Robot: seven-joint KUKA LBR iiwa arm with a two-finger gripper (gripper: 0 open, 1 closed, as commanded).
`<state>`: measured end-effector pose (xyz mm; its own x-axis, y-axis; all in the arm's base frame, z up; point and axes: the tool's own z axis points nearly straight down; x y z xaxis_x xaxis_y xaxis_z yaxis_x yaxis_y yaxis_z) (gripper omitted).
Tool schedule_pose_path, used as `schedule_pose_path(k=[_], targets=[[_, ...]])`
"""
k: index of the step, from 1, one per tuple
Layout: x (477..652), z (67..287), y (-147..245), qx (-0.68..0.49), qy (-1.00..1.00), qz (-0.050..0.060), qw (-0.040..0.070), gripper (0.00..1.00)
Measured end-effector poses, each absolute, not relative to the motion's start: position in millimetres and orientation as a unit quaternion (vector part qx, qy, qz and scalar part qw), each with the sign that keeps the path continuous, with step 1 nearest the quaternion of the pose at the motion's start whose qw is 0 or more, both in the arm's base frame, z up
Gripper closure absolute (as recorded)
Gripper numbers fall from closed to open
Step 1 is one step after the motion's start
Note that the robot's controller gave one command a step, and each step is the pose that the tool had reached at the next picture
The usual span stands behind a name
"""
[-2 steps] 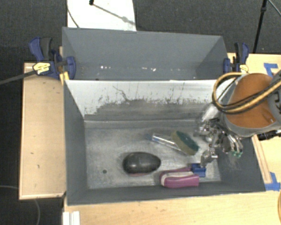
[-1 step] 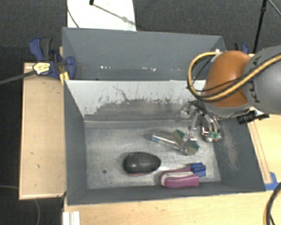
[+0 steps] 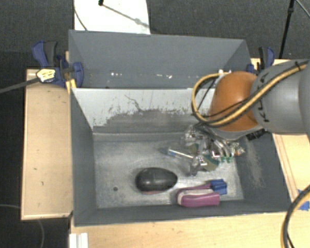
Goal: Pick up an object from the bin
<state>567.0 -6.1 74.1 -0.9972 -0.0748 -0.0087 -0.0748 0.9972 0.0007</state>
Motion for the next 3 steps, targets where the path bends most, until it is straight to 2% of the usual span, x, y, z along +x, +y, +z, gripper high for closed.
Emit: schedule_pose_path(k=[1, 2, 3], targets=[[569.7, 77.1, -6.9, -0.038, 0.999, 0.000, 0.009, 1.00], [555.5, 197.1, -27.8, -0.134, 0.991, -0.001, 0.005, 1.00], [486.2, 264.3, -107.4, -0.315, 0.949, -0.002, 0.002, 1.00]])
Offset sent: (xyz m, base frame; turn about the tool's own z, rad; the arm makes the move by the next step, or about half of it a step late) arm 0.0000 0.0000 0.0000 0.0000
